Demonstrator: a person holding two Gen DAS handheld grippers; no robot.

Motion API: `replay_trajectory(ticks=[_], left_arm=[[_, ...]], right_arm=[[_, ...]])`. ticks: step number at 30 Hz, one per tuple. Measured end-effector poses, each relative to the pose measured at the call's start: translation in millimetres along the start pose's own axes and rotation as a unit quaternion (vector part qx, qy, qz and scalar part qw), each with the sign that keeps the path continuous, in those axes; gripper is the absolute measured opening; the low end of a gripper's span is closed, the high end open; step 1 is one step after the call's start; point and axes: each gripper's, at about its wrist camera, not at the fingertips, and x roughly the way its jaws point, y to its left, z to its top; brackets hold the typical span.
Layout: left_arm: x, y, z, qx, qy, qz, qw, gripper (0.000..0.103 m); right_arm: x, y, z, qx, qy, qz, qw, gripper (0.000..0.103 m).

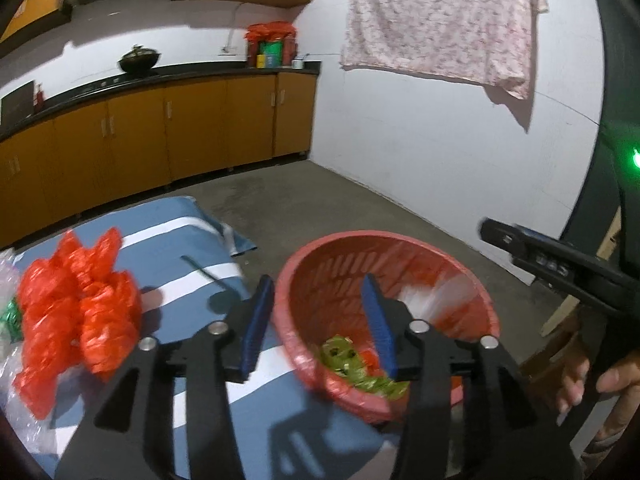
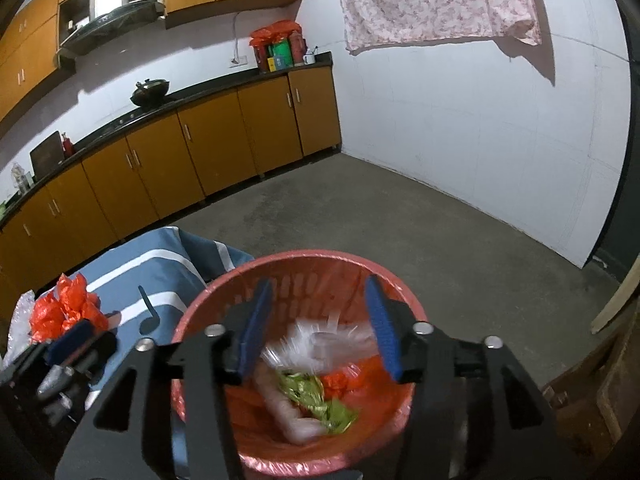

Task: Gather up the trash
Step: 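Carry both clear bags over the orange basket and open both grippers, then move both open grippers back over the trash pile on the table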

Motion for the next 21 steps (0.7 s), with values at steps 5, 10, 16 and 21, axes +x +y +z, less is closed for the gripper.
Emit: replay_trajectory(ticks=[5, 10, 16, 21], left_arm=[[-29.0, 21.7, -10.5, -0.016, -0.018, 0.050, 0.9985, 0.079], [-63.0, 50.3, -25.1, -0.029, -0.026, 0.102, 0.9940, 0.093], [-103.3, 96.6, -52.7, -0.061, -0.017, 0.168, 0.9837, 0.095], [-138.1, 144.7, -81.3, -0.096, -0.004, 0.240, 0.9660, 0.095]], right_arm=[[-7.1, -4.3, -4.9, 0.004, -0.005, -0.014, 1.000, 0.085], [-14.9, 15.6, -15.0, -0.030, -0.023, -0.041, 0.998, 0.099], [-16.6, 53.9, -25.5, -0.073, -0.021, -0.024, 0.997, 0.099], [-16.8, 91.8, -36.7, -0.091, 0.001, 0.032, 0.995, 0.099]])
